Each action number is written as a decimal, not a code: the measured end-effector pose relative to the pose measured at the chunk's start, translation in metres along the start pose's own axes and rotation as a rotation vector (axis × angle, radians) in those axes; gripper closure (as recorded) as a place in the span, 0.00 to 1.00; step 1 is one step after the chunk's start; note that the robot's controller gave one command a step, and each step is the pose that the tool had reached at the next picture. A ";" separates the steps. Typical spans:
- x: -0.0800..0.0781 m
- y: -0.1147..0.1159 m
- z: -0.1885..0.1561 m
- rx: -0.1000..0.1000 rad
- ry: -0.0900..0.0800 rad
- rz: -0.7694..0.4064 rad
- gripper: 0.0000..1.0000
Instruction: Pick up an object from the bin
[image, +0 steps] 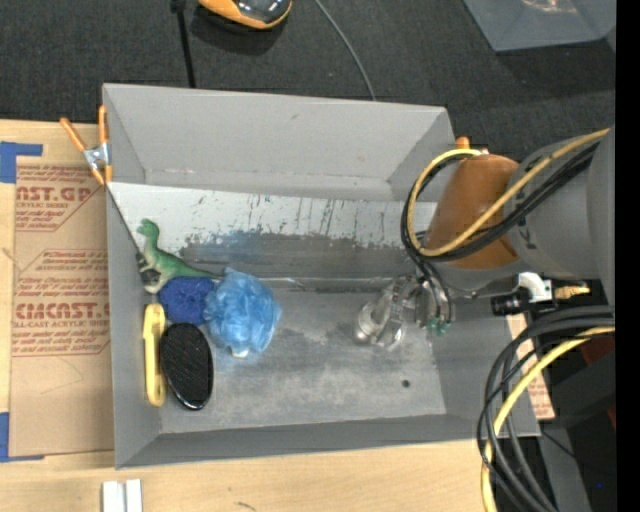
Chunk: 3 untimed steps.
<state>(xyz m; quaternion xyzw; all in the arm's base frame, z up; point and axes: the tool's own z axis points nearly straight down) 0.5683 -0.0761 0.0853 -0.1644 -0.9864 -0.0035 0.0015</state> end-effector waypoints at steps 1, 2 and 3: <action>0.000 0.000 0.000 0.000 0.000 0.000 1.00; -0.004 -0.012 0.000 -0.006 -0.002 0.054 1.00; -0.008 -0.022 0.001 -0.006 -0.003 0.095 1.00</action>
Offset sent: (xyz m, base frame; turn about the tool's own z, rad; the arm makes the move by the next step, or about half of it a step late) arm -0.0055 -0.0656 -0.0066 0.2239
